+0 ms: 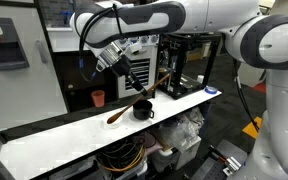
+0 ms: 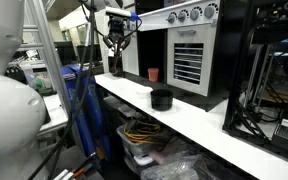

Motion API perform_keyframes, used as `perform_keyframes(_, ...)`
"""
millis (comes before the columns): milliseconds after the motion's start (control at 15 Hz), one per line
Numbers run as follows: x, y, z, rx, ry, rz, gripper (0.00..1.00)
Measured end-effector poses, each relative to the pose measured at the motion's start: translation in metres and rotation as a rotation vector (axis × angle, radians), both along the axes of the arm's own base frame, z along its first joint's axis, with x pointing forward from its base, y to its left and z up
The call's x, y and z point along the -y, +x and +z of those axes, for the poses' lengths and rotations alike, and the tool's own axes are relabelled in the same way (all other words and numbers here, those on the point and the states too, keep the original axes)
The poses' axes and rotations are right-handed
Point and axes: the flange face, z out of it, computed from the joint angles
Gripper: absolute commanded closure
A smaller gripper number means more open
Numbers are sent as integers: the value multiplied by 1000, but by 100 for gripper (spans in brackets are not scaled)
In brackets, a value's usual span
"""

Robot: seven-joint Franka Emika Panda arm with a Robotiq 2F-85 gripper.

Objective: Put the cup on the cabinet then use the wooden spoon to mix in the black mug

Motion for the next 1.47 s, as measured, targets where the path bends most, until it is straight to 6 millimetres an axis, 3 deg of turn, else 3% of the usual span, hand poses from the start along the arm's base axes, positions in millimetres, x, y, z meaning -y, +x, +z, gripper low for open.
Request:
perform_keyframes(333,3,-32,0,-47,-41,-16,96)
perform_keyframes(733,49,-56,28,-43,-136,-78,96)
perform_keyframes(933,72,-59,30,-42,-210,-81,96)
perform_keyframes(1333,108,-44,26,-57,-309,-2,96)
perform_keyframes(1400,112,-41,27,-53,-317,3,86)
perform_keyframes(1467,113,-41,26,-54,-319,1,86)
